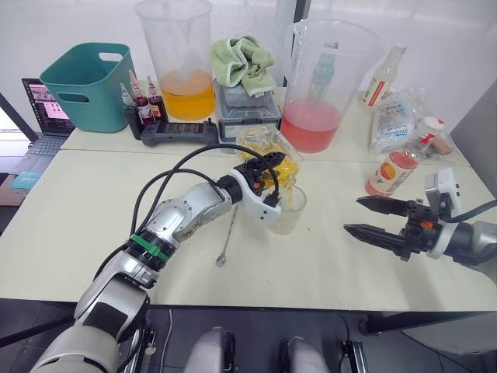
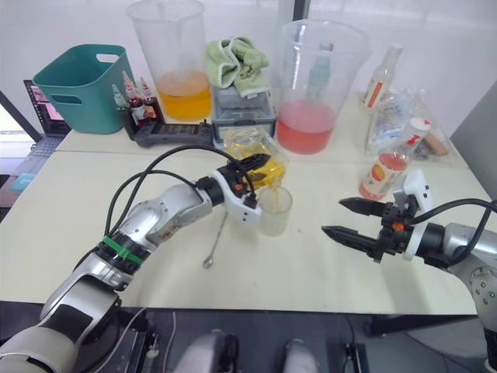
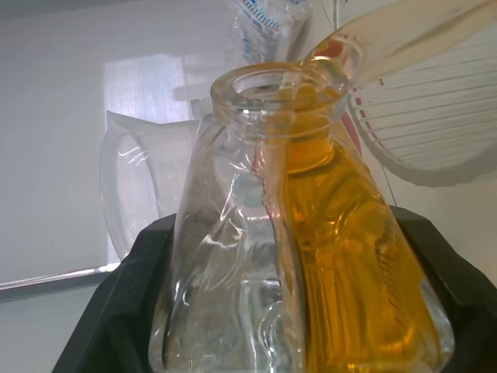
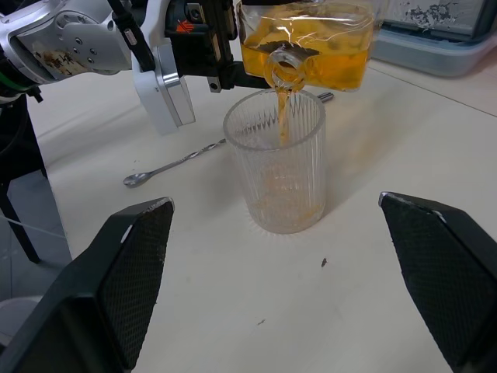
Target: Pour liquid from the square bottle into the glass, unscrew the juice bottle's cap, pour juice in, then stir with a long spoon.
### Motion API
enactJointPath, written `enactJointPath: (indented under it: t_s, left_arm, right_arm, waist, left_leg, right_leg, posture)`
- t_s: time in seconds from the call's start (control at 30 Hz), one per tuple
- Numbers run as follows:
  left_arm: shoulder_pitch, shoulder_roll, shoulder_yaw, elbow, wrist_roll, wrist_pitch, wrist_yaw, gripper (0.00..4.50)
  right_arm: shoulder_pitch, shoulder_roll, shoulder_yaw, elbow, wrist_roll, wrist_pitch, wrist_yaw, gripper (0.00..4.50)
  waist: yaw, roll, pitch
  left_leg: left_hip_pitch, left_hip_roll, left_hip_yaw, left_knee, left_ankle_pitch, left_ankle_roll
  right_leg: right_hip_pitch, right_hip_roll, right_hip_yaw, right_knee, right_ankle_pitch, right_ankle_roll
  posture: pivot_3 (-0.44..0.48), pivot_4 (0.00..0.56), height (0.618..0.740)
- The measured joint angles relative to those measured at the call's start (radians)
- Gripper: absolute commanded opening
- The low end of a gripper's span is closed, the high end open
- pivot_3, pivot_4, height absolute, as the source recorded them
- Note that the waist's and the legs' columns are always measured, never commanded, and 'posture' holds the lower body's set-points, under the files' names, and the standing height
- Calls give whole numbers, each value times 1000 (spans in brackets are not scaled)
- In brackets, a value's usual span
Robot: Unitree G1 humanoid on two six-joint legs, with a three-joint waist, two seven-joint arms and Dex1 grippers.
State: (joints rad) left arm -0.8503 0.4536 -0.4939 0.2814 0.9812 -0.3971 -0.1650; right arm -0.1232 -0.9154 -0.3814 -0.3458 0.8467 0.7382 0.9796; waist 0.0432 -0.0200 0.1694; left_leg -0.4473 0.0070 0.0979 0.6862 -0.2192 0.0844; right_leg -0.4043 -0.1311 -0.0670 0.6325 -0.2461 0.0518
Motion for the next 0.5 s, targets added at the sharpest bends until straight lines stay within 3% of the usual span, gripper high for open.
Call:
enactJointPath:
  t_s: [0.5]
  left_arm:
    - [2, -9, 2, -19, -23, 11, -11, 2803]
  right_arm:
    - [-15, 0, 1, 4, 0, 0, 7, 4500]
  waist:
    - [0, 0, 0]
  left_leg:
    - [0, 0, 0, 1, 0, 0]
  right_leg:
    - [0, 0, 0, 0, 0, 0]
  posture:
    - [0, 150, 739]
